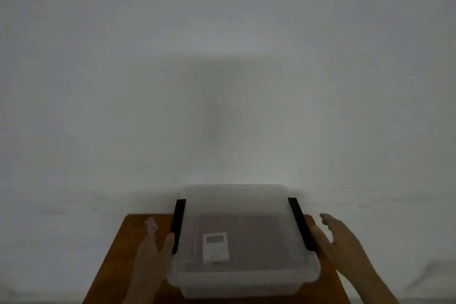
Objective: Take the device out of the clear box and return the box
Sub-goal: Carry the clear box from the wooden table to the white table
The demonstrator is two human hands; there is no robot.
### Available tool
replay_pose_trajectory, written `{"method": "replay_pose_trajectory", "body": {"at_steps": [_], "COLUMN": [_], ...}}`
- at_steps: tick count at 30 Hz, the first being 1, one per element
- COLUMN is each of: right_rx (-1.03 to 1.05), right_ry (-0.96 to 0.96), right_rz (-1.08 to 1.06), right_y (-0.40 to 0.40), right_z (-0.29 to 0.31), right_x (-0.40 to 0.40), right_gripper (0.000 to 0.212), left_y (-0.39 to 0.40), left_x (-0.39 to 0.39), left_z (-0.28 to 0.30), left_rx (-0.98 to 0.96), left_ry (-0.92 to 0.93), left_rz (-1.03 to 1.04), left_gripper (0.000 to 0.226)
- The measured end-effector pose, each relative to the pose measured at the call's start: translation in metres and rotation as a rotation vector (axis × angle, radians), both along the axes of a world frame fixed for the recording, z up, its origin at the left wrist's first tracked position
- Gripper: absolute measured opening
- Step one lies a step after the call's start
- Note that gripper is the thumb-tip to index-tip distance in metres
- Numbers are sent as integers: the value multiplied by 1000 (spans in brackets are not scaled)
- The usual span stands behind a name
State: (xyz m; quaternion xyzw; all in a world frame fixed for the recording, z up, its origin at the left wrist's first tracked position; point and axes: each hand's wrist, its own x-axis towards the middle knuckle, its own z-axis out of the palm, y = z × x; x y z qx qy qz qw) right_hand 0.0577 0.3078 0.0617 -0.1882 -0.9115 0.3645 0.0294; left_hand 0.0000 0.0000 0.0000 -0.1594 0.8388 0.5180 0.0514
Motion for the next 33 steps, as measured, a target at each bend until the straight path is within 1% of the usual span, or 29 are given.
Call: {"method": "replay_pose_trajectory", "body": {"at_steps": [1, 3, 4, 6, 7, 9, 10, 13, 15, 18, 20, 22, 24, 26, 29, 33], "right_rx": [-29, -107, -119, -122, -112, -126, -130, -179, -214, -239, -270, -312, -351, -366, -335, -340], "right_ry": [-40, -133, -173, -181, -154, -91, -73, -53, -31, 8, -3, -61, -97, -137, -154, -144], "right_rz": [-13, -34, -49, -94, -118, -128, -119, -50, 56, 227, 370, 500, 634, 773, 963, 1152], "right_y": [-7, -18, -19, -22, -22, -25, -26, -36, -57, -100, -141, -189, -237, -295, -385, -495], "right_z": [-6, -18, -29, -46, -51, -49, -51, -47, -39, -30, -29, -30, -33, -37, -42, -48], "right_x": [-11, -18, -20, -16, -14, -8, -6, -1, 1, -2, -2, 2, 9, 22, 51, 102], "right_gripper": [33, 36, 41, 47, 47, 42, 40, 46, 48, 49, 48, 47, 48, 48, 44, 45], "left_y": [18, 29, 31, 28, 25, 22, 20, 6, -12, -46, -75, -107, -136, -167, -218, -279], "left_x": [-9, -12, -11, -5, -2, 5, 11, 44, 75, 125, 165, 205, 244, 285, 344, 414], "left_z": [4, 3, 1, -6, -7, -6, -7, -2, 2, 16, 16, 12, 8, 6, -5, -7], "left_rx": [17, 45, 56, 52, 50, 28, 32, 22, 39, 60, 98, 94, 80, 89, 83, 88], "left_ry": [-22, -39, -31, 22, 24, 33, 30, 60, 76, 104, 99, 108, 120, 128, 177, 213], "left_rz": [25, 23, 46, 42, 37, 49, 64, 174, 300, 511, 691, 876, 1039, 1204, 1414, 1644], "left_gripper": [50, 29, 22, 9, 5, 21, 22, 15, 13, 22, 7, 27, 33, 32, 28, 29]}}
